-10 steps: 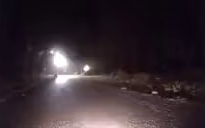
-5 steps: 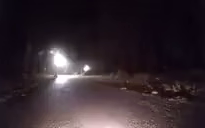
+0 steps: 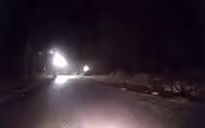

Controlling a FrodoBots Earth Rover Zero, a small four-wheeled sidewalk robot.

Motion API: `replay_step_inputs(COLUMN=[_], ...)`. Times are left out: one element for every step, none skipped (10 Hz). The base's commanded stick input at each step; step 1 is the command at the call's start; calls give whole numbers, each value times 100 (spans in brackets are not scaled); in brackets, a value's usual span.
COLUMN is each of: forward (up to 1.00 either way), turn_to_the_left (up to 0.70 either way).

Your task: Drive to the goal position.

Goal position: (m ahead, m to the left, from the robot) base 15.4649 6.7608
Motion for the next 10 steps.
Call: replay_step_inputs(forward=[70, 70, 70, 70, 70, 70, 70, 75, 85, 86], turn_to_the_left=[21, 14, 9, 6, 5, 4, 5, 4, 7, 17])
